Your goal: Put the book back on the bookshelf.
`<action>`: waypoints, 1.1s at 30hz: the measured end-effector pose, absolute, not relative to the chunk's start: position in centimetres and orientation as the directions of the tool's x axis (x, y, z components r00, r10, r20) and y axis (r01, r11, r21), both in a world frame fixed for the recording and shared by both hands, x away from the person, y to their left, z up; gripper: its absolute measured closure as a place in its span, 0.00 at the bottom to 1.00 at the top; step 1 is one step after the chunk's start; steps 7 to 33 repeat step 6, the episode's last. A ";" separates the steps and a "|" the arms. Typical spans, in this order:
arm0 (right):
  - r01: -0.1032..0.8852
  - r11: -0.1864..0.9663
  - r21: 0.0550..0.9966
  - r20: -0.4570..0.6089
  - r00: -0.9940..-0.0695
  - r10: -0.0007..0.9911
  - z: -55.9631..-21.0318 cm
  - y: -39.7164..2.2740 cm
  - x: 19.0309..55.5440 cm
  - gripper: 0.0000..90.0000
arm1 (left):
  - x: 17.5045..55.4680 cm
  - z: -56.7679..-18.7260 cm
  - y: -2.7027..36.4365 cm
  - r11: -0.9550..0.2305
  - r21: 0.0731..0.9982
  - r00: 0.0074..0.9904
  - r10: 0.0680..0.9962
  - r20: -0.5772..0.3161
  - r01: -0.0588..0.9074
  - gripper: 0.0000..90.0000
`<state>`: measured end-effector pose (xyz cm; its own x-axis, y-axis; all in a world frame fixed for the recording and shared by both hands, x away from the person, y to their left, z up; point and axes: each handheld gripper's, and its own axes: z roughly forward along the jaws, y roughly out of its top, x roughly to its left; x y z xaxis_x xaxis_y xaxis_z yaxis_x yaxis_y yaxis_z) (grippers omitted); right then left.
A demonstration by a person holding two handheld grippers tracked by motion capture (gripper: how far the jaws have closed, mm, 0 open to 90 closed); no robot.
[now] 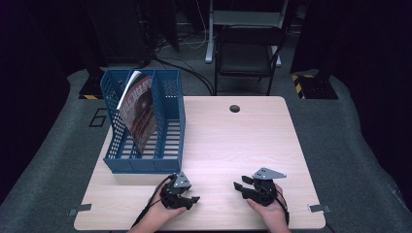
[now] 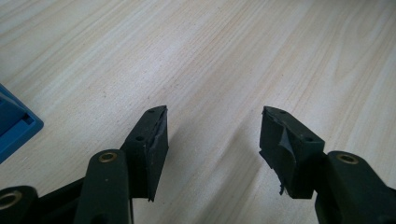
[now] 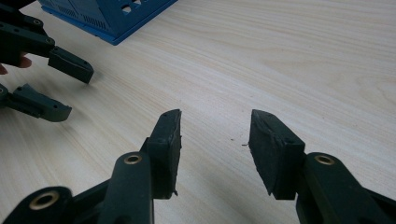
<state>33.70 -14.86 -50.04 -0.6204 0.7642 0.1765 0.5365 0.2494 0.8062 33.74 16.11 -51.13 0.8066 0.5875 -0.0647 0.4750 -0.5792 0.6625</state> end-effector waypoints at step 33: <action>0.534 0.251 0.807 0.171 -0.618 0.767 -50.0 -15.0 33.7 0.60 | 33.7 -51.1 15.9 -0.574 0.670 0.807 0.587 -0.064 0.470 0.47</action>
